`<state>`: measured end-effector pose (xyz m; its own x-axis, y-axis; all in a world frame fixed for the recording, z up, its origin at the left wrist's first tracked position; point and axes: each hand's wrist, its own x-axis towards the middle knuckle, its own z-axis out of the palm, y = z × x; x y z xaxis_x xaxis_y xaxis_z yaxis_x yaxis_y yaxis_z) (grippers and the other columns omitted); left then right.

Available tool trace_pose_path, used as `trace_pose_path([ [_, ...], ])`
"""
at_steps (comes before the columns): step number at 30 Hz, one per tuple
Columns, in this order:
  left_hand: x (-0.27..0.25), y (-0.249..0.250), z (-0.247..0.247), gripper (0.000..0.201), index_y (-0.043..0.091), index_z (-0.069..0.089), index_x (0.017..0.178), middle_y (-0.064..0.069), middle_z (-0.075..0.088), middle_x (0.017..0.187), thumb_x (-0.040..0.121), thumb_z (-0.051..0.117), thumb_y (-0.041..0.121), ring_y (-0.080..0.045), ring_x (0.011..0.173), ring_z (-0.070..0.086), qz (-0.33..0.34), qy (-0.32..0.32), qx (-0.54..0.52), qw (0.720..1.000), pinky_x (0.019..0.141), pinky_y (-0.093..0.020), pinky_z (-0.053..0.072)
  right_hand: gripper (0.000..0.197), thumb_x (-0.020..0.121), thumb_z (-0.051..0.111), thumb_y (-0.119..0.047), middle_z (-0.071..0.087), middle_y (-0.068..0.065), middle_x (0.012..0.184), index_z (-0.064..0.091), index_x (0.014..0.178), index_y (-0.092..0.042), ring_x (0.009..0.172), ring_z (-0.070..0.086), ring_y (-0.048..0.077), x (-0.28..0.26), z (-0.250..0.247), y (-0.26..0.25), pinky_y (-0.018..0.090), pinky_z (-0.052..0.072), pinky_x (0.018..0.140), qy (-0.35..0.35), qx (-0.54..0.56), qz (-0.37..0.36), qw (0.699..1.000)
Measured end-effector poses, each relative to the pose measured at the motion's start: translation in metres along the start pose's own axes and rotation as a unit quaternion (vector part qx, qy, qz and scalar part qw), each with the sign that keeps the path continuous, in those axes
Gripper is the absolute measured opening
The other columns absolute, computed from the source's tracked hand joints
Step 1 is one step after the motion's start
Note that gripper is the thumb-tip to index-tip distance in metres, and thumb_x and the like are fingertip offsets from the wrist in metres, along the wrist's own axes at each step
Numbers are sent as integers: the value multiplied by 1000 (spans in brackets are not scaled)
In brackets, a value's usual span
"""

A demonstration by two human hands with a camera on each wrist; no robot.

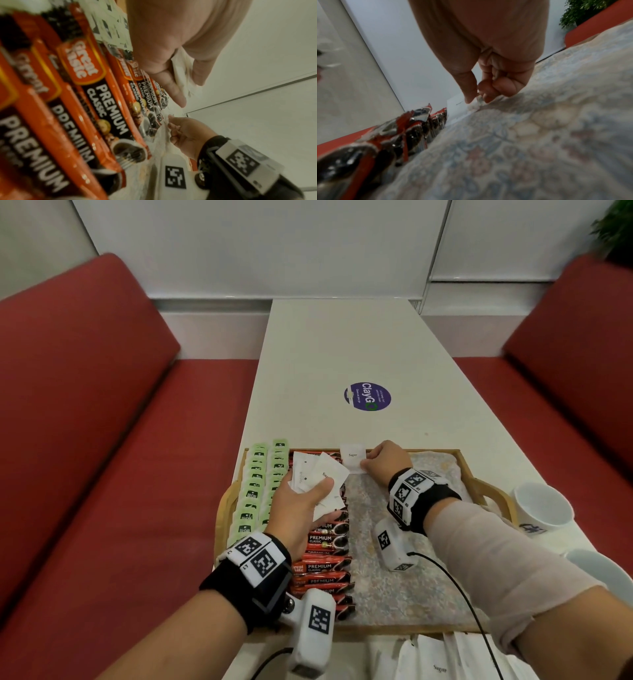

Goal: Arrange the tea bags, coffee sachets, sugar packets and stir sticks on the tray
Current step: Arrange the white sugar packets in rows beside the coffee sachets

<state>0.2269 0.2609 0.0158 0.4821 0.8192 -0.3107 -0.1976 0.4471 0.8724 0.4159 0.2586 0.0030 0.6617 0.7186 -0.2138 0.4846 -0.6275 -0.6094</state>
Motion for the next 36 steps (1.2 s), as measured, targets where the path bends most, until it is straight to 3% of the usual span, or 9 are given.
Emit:
trace_pose_path([
  [3,3,1,0,31,12,56,114,-7,68,100,85,66,5,-19,81,68,2,5,-3,1000,55,-29,59,18,92,58,-27,65,7,91,56,84,-12,81,58,22,-9,-5,-2,34,45,76,5,69,-52,996],
  [5,4,2,1,32,14,56,113,-6,68,100,84,67,5,-18,82,68,6,7,-5,1000,57,-30,59,31,96,51,-34,64,2,78,59,75,-13,61,51,16,-22,-12,-6,31,44,64,-41,163,-84,982],
  [7,4,2,3,31,16,58,111,-4,69,101,84,67,6,-16,81,69,12,7,-4,1000,60,-30,60,36,94,53,-39,63,-1,73,60,71,-13,51,46,12,-38,-19,-11,23,39,53,-105,219,-103,965],
  [12,2,0,12,39,13,55,121,-8,69,107,84,67,4,-20,85,70,24,2,11,1000,58,-29,58,23,83,72,-23,57,-3,61,56,68,-15,49,47,8,-52,-23,-10,19,36,47,-179,237,-121,947],
  [19,-2,9,23,22,19,56,117,-9,69,110,96,52,17,-25,95,69,8,-26,-41,999,60,-32,59,22,86,69,-18,62,-5,60,51,73,-14,48,56,10,-48,-30,-12,20,39,47,-154,315,-100,931],
  [22,1,10,23,27,17,51,126,-12,65,118,100,45,16,-29,103,65,0,-12,-54,998,58,-33,59,20,89,65,-14,64,1,68,49,77,-14,47,59,11,-44,-32,-12,20,40,46,-139,365,-82,917],
  [26,6,10,21,31,15,48,131,-11,62,123,99,45,14,-23,97,65,4,15,-43,999,56,-32,59,16,92,59,-11,63,5,67,49,80,-14,42,58,10,-37,-34,-11,21,41,44,-82,405,-57,909],
  [31,8,9,14,28,16,50,126,-8,63,118,99,46,13,-21,96,65,14,32,-40,999,59,-34,60,12,91,61,-17,56,5,64,52,83,-15,39,47,14,-18,-26,2,25,36,45,28,300,-41,953],
  [36,8,11,9,30,14,49,128,-11,63,119,99,47,14,-28,104,64,8,46,-41,998,63,-38,60,28,84,71,-20,63,10,76,49,66,-19,60,55,25,-5,-16,9,37,51,68,32,169,-35,984],
])
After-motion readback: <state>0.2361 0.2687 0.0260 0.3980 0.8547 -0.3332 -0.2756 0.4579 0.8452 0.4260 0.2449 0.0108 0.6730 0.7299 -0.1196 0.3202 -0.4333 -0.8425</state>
